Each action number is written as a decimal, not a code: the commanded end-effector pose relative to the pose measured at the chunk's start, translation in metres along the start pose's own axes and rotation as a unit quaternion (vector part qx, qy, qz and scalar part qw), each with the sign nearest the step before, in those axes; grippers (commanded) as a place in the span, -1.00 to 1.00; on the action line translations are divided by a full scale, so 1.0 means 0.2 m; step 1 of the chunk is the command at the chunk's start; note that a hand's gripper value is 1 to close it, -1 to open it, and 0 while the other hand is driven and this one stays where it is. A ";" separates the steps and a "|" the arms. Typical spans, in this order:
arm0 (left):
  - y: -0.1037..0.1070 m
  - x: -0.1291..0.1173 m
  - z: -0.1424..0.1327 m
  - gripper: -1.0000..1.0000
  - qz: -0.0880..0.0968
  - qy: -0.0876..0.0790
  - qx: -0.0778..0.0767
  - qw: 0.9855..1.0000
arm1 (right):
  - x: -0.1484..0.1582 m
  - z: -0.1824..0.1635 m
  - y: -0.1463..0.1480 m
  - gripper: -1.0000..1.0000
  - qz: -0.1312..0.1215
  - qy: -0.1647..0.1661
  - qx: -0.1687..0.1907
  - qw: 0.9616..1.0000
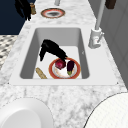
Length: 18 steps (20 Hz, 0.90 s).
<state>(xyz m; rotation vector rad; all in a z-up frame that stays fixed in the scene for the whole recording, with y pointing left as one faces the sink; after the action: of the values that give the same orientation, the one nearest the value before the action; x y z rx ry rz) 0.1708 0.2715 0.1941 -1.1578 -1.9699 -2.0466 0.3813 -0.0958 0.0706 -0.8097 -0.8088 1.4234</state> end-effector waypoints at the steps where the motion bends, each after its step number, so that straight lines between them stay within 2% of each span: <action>1: 0.00 0.00 0.00 0.00 0.000 0.000 0.000 1.000 | -0.07 0.09 -0.06 -1.00 -0.011 -0.031 -0.019 0.999; 7: 0.00 0.00 0.00 0.00 0.000 0.000 0.000 1.000 | -0.17 0.27 -0.14 -1.00 -0.017 -0.052 -0.023 0.998; 13: 0.00 0.00 0.00 0.00 0.000 0.000 0.000 1.000 | -0.27 0.51 -0.19 -1.00 -0.030 -0.056 -0.021 0.998; 18: 0.00 0.00 0.00 0.00 0.000 0.000 0.000 1.000 | -0.36 0.68 -0.17 -1.00 -0.039 -0.057 -0.033 0.997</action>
<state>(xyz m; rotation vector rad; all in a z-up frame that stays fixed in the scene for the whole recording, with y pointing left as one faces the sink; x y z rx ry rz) 0.1708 0.2715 0.1941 -1.1578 -1.9699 -2.0466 0.3013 -0.1576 0.1626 -0.7666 -0.9267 1.4198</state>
